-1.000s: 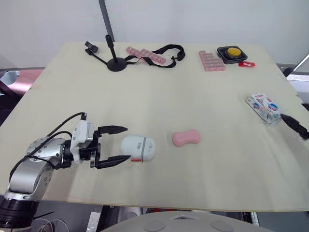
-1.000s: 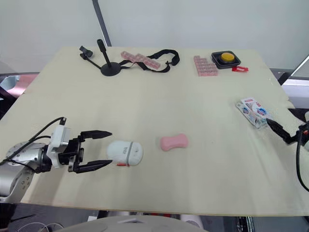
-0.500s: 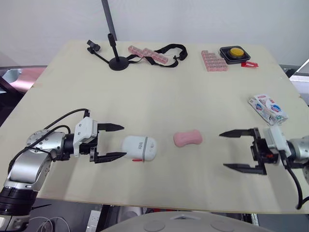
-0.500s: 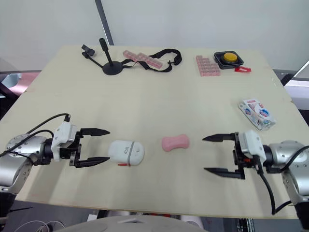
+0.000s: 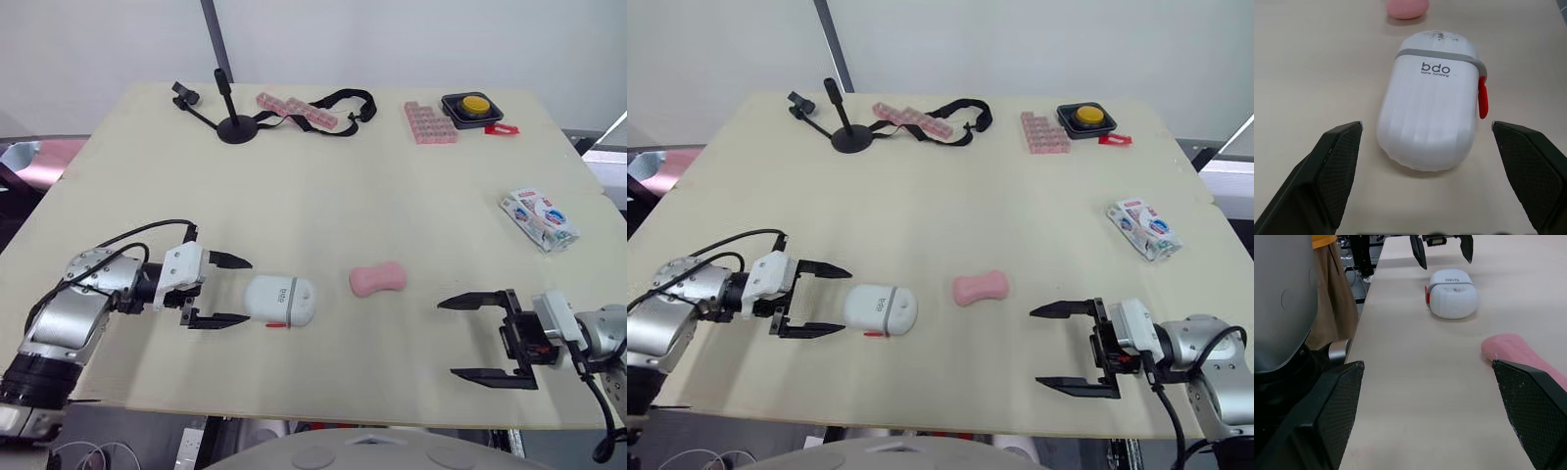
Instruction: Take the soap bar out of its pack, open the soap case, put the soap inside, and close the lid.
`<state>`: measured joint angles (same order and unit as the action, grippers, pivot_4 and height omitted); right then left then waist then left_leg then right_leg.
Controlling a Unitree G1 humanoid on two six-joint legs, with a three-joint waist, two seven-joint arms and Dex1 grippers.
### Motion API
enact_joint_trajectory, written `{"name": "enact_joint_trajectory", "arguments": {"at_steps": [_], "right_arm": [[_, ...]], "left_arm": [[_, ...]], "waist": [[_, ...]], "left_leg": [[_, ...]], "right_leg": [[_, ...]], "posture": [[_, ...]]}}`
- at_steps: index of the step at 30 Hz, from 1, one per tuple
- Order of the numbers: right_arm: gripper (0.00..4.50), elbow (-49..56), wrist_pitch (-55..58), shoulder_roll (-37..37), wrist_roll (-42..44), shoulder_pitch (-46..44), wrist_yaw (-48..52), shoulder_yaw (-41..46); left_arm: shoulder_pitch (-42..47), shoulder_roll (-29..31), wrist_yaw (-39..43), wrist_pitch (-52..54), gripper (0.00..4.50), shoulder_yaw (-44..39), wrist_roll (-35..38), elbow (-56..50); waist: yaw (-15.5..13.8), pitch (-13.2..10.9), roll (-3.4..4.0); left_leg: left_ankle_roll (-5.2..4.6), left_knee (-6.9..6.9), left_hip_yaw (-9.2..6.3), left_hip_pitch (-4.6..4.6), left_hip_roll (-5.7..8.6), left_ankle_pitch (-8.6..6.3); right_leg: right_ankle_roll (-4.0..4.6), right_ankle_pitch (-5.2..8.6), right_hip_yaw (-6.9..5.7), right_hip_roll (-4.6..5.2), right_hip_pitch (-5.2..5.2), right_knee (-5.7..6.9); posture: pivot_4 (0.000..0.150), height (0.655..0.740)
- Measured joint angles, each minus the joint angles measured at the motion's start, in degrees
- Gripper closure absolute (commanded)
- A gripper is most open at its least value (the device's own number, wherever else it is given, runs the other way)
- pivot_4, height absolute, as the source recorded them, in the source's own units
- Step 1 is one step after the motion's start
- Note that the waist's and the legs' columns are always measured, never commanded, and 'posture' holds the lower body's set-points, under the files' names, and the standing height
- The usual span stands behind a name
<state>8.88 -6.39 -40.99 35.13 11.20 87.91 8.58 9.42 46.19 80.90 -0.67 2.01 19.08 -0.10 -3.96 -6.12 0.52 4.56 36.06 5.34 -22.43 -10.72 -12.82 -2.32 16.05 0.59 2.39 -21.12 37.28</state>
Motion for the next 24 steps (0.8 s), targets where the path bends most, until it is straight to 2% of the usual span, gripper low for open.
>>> {"name": "enact_joint_trajectory", "arguments": {"at_steps": [6, 16, 24], "right_arm": [[0.04, -0.1, -0.1, 0.7, -0.3, -1.4, -1.4, -1.0], [0.04, 0.3, 0.5, 0.5, -0.6, -1.2, -3.0, -1.0], [0.04, 0.9, 1.3, 0.4, -1.4, -1.6, -4.6, -1.4]], "left_arm": [[4.6, -1.3, 1.8, -0.1, 0.0, 3.9, -1.3, 2.6], [4.9, -2.6, 3.0, -0.6, 0.0, 8.2, -2.8, 3.3], [6.3, -5.1, 0.6, -2.4, 0.0, 8.9, -5.2, 5.7]], "waist": [[0.0, 0.0, 0.01], [-0.1, 0.0, 0.01], [0.0, 0.0, 0.01]], "left_leg": [[-0.04, 0.01, 0.0, -0.04, 0.05, 0.0], [-0.04, 0.01, 0.01, -0.09, 0.05, 0.01], [-0.04, 0.03, 0.0, -0.09, 0.05, 0.01]], "right_leg": [[0.09, 0.05, -0.01, 0.06, -0.08, 0.09], [0.1, 0.06, -0.01, 0.07, -0.14, 0.13], [0.1, 0.06, -0.01, 0.06, -0.13, 0.16]], "posture": [[0.15, 0.74], [0.15, 0.74], [0.15, 0.74]]}}
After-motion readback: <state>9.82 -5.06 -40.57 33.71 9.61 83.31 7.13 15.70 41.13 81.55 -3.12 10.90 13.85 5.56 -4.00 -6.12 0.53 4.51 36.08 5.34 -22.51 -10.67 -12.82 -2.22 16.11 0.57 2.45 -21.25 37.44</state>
